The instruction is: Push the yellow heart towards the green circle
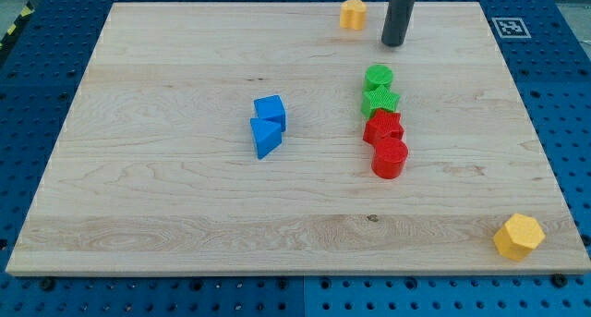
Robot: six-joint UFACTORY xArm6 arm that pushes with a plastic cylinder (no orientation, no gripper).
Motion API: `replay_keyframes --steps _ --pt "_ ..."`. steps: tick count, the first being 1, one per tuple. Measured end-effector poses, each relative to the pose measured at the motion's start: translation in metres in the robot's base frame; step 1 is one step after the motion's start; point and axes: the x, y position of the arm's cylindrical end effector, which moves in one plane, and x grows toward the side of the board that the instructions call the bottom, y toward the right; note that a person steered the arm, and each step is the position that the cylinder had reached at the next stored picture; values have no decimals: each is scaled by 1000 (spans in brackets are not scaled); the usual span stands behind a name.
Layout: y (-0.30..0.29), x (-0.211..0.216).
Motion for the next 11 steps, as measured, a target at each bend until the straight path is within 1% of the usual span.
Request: replay_keyframes --steps 1,2,3,4,5,6,7,9,10,11 --pt "-21 -58" --pt "-63 -71" --pt "-93 -65" --pt "-83 -63" --pt "-57 -71" --pt "-31 -52" --pt "-20 -36" --pt "-21 14" --pt "-24 14" --pt "-52 -5"
